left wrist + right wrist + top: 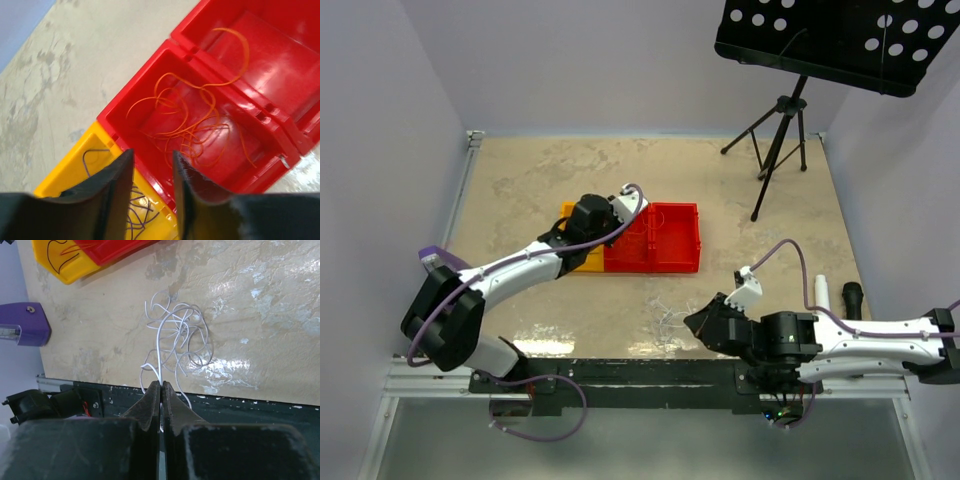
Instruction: Untangle the cables
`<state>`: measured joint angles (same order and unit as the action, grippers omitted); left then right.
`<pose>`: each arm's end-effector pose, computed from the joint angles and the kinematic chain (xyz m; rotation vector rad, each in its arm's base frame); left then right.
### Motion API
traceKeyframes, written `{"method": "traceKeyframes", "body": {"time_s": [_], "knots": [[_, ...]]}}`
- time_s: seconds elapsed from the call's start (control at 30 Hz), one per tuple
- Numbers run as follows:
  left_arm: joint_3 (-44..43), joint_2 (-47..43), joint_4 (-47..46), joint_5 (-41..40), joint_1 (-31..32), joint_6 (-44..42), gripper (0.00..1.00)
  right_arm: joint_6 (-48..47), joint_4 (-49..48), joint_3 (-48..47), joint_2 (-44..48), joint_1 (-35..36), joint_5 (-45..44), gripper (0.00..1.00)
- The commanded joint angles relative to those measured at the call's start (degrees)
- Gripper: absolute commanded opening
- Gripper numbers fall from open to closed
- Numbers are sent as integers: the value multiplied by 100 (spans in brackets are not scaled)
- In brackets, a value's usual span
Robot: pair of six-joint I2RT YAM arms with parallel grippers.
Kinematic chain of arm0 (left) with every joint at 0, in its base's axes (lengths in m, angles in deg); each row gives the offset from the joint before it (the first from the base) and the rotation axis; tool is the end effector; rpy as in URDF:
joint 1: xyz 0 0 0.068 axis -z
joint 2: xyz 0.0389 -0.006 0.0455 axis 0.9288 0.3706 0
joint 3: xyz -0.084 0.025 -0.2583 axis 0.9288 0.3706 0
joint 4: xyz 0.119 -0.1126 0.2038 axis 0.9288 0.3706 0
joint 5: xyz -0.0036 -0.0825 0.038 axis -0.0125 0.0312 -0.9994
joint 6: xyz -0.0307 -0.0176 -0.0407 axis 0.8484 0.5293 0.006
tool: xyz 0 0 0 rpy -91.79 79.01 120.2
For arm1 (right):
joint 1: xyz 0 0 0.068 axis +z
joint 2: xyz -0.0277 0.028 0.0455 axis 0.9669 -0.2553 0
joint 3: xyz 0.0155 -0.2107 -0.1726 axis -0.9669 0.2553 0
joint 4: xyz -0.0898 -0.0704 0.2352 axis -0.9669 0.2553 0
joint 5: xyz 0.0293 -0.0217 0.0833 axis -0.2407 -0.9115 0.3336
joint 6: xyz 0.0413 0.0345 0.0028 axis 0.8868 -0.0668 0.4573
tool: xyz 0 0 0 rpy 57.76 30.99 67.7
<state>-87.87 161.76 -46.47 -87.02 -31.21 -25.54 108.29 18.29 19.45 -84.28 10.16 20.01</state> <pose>0.2606 -0.1910 0.2360 0.8667 1.8906 -0.0881 0.0345 0.1390 0.2487 0.4938 2.2803 0.8101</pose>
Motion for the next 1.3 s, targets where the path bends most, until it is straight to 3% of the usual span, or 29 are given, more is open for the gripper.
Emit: {"method": "traceKeyframes", "body": {"time_s": [0.0,0.1,0.2,0.3,0.4,0.53,0.63,0.8,0.87,1.1,1.27], "knots": [[-260,-567,64,1517,-21,-244,50,52,-61,-306,-94,-20,-201,0],[-374,-761,912,3239,93,-893,70,51,-17,-350,-147,-28,-218,0],[-357,-910,1802,4384,408,-1955,74,78,10,-368,-174,-20,-245,0],[-165,-998,2419,4651,1005,-3221,75,60,-52,-394,-182,-20,-245,0],[335,-1252,2368,4485,1454,-4206,75,-19,-78,-473,-235,-28,-245,0],[294,-1061,1902,4641,1543,-3894,75,-177,-87,-666,-200,-28,-288,0],[118,-902,1534,4809,1552,-3104,73,-440,-279,-798,-16,-20,-359,0],[-14,-840,1190,5187,1692,-2092,53,-941,-474,-1053,134,-20,-438,0],[-32,-919,1198,5292,1798,-1933,52,-977,-413,-1132,64,-28,-473,0],[-251,-1147,1576,5346,1877,-1791,50,-1135,-518,-1194,-173,-28,-482,0],[-401,-1595,2217,5222,1860,-1819,65,-1091,-378,-1177,-174,-20,-473,0]]}}
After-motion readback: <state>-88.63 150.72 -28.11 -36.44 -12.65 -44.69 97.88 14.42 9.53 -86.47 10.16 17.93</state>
